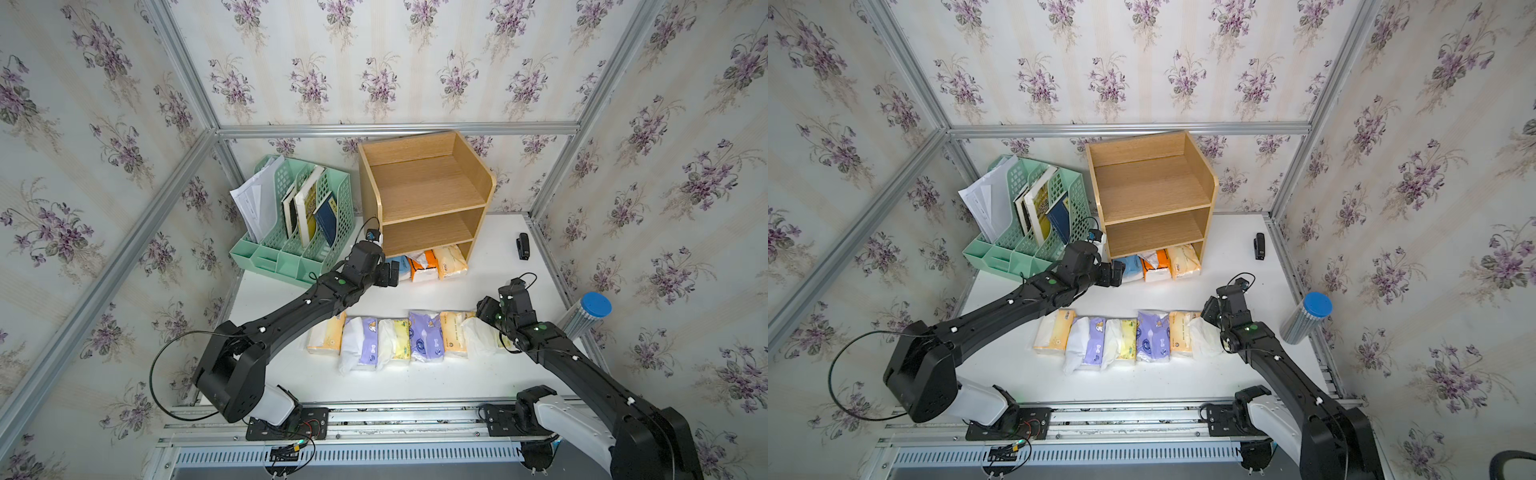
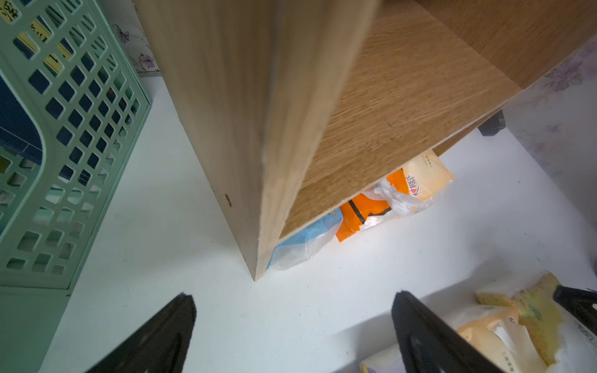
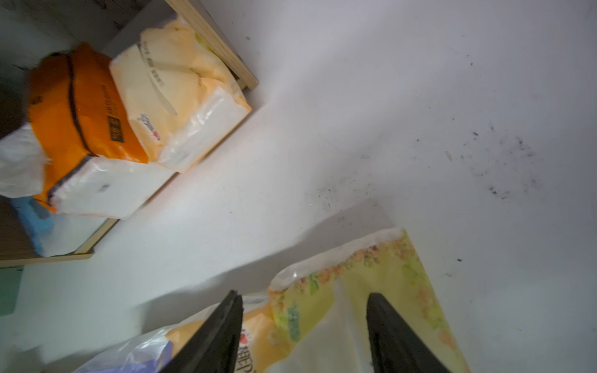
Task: Remove the tissue boxes from the shelf
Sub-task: Adjust the shelf at the center of the board.
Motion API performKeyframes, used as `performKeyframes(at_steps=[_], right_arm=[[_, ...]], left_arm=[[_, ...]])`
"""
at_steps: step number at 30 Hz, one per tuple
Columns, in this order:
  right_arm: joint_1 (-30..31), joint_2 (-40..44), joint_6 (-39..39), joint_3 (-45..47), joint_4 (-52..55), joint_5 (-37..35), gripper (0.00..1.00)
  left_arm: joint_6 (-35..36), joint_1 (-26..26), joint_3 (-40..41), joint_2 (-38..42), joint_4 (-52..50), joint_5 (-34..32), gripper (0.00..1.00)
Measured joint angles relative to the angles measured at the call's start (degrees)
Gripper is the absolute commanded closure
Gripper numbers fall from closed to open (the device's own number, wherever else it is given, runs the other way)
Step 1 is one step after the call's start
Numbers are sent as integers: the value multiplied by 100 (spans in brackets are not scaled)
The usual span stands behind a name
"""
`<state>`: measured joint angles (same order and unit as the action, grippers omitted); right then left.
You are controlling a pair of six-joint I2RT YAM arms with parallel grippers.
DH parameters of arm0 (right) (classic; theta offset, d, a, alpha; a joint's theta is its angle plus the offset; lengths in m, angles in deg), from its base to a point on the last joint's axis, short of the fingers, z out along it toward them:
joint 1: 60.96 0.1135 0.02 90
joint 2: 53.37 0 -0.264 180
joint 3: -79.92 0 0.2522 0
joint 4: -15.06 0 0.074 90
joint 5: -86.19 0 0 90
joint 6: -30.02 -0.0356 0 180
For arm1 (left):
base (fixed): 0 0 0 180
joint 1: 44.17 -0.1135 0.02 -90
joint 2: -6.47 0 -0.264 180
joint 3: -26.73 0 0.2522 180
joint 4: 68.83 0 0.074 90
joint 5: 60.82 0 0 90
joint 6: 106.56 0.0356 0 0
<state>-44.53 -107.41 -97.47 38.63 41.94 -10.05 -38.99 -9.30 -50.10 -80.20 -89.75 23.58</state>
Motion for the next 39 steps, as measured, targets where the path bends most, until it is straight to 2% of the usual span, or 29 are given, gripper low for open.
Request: performKeyframes(at_steps=[9, 18, 26, 31, 35, 39], right_arm=[[0, 992, 131, 352, -385, 767, 39], [0, 743, 120, 409, -1143, 1408, 40], [238, -140, -651, 332, -2459, 1683, 41], [717, -1051, -1054, -120, -2830, 1075, 39], [761, -1921, -1401, -389, -3062, 704, 39], [798, -2695, -1659, -732, -3314, 619, 39]], left_arm=[[-2, -437, -450, -466, 37, 20, 1], [-2, -671, -804, -704, -109, 326, 1], [140, -553, 332, 256, 271, 1244, 1], [275, -448, 953, 592, 529, 1788, 1], [243, -448, 1484, 909, 671, 1799, 1], [133, -444, 1908, 1102, 623, 1799, 1]])
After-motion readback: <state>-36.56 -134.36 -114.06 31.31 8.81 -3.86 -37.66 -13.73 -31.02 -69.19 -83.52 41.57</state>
